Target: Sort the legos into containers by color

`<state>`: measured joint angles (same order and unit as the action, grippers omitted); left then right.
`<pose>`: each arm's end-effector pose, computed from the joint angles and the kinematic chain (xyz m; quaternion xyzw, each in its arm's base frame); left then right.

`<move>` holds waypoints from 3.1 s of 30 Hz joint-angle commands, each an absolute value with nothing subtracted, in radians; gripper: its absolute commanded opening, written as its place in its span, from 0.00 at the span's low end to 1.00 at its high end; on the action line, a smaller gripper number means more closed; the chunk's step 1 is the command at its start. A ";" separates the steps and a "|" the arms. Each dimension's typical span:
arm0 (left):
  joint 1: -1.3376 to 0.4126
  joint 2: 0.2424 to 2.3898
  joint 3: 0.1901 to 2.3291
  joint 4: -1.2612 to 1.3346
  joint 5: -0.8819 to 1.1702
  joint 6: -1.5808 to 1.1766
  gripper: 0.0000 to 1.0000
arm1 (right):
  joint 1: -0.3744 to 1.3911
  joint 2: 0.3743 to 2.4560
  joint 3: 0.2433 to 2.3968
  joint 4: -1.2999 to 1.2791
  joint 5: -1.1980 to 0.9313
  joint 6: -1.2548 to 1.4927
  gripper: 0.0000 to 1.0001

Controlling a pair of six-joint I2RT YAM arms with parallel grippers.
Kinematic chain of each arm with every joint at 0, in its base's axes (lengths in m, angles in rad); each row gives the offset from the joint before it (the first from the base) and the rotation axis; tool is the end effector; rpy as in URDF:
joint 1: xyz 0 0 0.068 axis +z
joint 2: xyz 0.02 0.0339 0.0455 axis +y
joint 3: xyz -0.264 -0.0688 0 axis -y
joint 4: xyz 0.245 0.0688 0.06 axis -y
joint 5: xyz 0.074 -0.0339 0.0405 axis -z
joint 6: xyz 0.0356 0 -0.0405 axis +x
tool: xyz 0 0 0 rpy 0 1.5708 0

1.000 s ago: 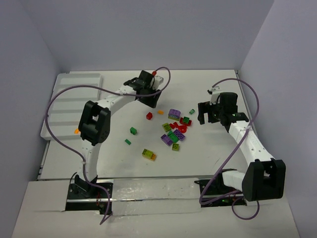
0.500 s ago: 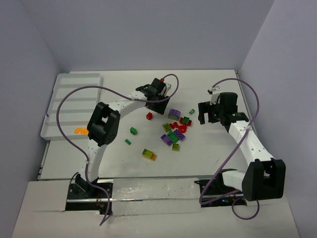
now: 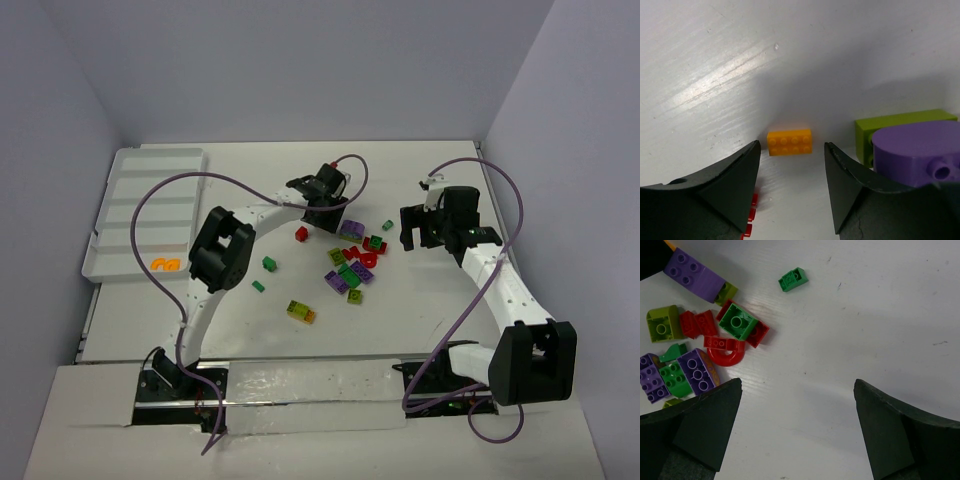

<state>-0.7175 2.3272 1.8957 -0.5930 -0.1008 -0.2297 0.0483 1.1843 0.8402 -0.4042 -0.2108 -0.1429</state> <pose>0.3834 -0.3298 0.1640 0.2191 0.9365 -0.0797 0.2619 0.2505 0.0196 0.2578 -0.1289 0.9034 0.0775 0.4016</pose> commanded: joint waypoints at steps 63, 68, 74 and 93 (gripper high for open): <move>0.334 1.531 0.972 -0.538 0.136 0.217 0.49 | 0.261 1.183 0.903 -0.403 -0.199 -0.192 1.00; 0.333 1.549 0.962 -0.534 0.141 0.213 0.62 | 0.382 1.202 0.916 -0.427 -0.212 -0.219 0.97; 0.333 1.523 0.957 -0.570 0.181 0.249 0.72 | 0.487 1.236 0.937 -0.446 -0.265 -0.231 0.95; -0.453 1.256 1.106 -0.810 0.792 0.744 0.85 | 0.230 1.220 0.920 -0.507 -0.388 -0.204 0.98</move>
